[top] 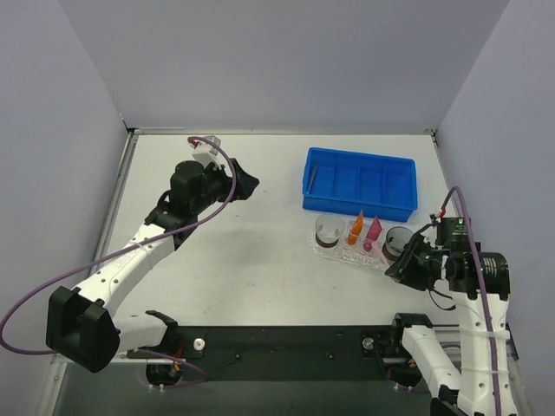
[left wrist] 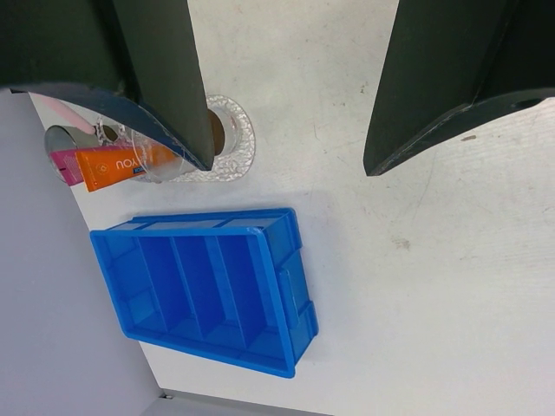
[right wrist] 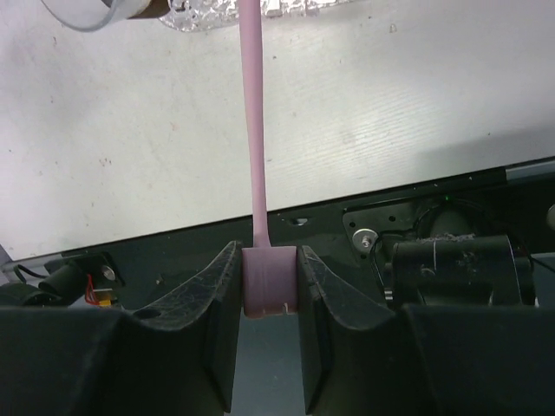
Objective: Prepare toiletry sets of a toothbrush and toothpaste on the tray
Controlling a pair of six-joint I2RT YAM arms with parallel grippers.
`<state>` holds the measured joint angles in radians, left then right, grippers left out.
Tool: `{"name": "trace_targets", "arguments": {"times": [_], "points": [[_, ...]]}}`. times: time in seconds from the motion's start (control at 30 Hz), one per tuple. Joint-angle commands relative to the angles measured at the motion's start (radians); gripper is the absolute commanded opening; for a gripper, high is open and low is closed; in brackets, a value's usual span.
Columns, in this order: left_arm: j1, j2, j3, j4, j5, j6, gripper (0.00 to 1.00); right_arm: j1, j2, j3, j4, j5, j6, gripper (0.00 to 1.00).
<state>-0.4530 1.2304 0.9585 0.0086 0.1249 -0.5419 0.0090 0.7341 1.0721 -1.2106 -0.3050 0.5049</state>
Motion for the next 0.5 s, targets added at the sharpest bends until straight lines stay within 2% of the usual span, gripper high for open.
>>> {"name": "trace_targets", "arguments": {"times": [0.0, 0.1, 0.47], "points": [[-0.006, -0.02, 0.003, 0.048, -0.045, -0.013, 0.8, -0.107, 0.042, 0.02, 0.01, -0.1, -0.121, 0.0], [-0.004, -0.022, 0.014, 0.042, -0.05, -0.006, 0.8, -0.159, 0.042, -0.009, 0.013, -0.149, -0.147, 0.0], [-0.004, 0.007, 0.033, 0.031, -0.031, 0.003, 0.8, -0.184, 0.056, -0.04, 0.029, -0.169, -0.154, 0.0]]}}
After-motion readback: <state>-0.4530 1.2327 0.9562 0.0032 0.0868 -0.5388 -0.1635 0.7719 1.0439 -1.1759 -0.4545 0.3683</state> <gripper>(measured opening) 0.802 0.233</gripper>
